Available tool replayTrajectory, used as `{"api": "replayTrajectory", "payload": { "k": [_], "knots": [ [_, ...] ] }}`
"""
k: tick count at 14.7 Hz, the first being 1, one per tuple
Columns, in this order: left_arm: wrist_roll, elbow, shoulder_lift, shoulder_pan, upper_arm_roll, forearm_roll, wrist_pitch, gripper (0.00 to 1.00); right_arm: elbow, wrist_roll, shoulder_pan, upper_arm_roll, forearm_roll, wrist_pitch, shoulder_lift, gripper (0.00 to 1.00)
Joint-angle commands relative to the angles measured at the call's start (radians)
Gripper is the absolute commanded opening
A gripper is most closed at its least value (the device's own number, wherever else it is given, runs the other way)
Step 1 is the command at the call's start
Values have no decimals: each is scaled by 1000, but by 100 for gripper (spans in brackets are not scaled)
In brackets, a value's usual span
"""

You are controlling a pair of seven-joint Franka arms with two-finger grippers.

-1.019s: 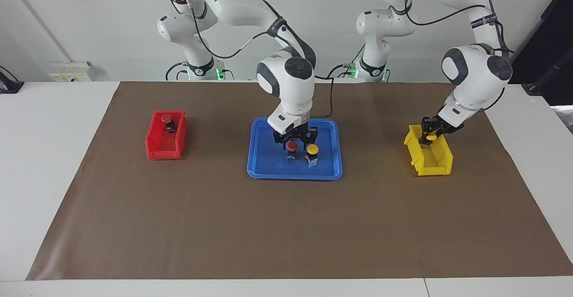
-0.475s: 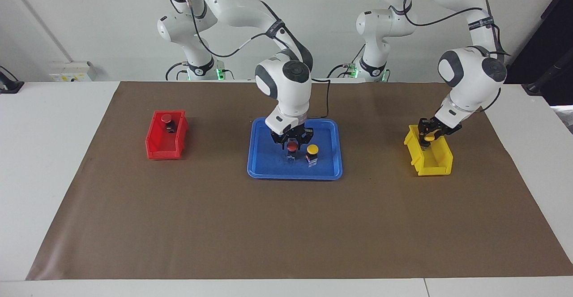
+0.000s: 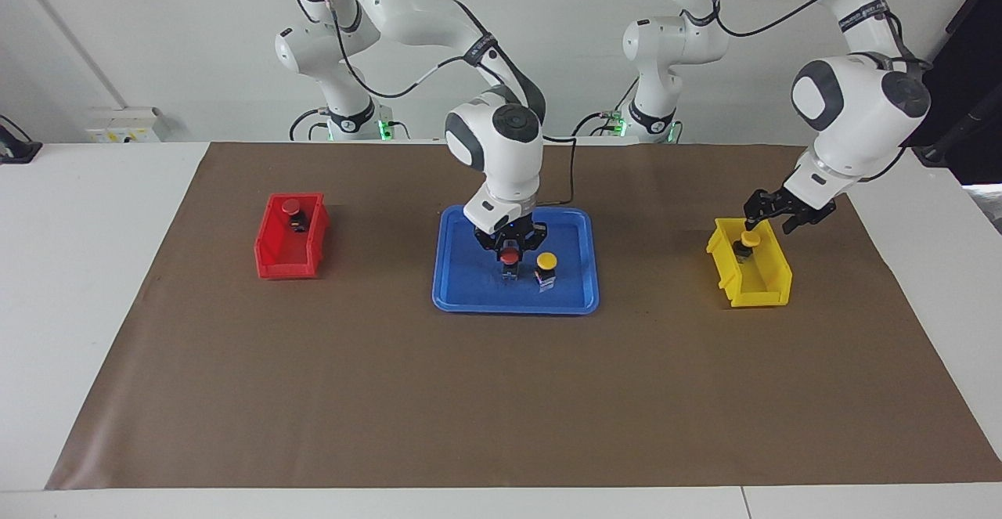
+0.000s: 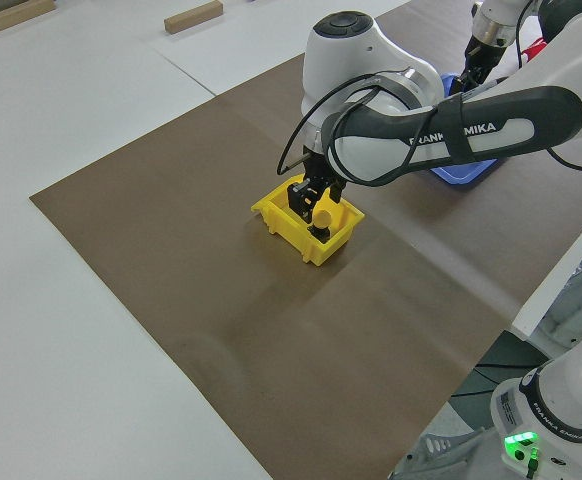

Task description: Sort red and yellow buttons by color

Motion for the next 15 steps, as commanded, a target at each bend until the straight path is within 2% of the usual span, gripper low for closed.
{"api": "replayTrajectory", "payload": {
  "k": [1, 3, 5, 8, 9, 11, 13, 15],
  "knots": [
    [-8, 80, -60, -9, -4, 62, -130, 100, -6, -57, -26, 0, 3, -23, -41, 20],
    [-11, 156, -74, -22, -13, 64, -211, 100, -16, -133, -112, -1, 3, -83, -130, 20],
    [-11, 269, -60, -41, -27, 64, -311, 100, -57, -248, -201, -3, 2, -199, -227, 20],
    [-29, 411, -22, -81, -30, 64, -420, 100, -263, -452, -383, -3, -3, -212, -434, 20],
    [-39, 410, -22, -84, -30, 64, -412, 100, -310, -541, -451, -3, -3, -212, -480, 20],
    [-83, 375, -28, -88, -33, 62, -356, 100, -354, -668, -564, -3, 2, -214, -509, 20],
    [-228, 316, -31, -157, -43, 61, -279, 100, -416, -776, -644, -3, 2, -175, -537, 20],
    [-432, 293, 0, -276, -43, 56, -206, 100, -501, -831, -694, -3, 2, -114, -569, 20]
  ]
}}
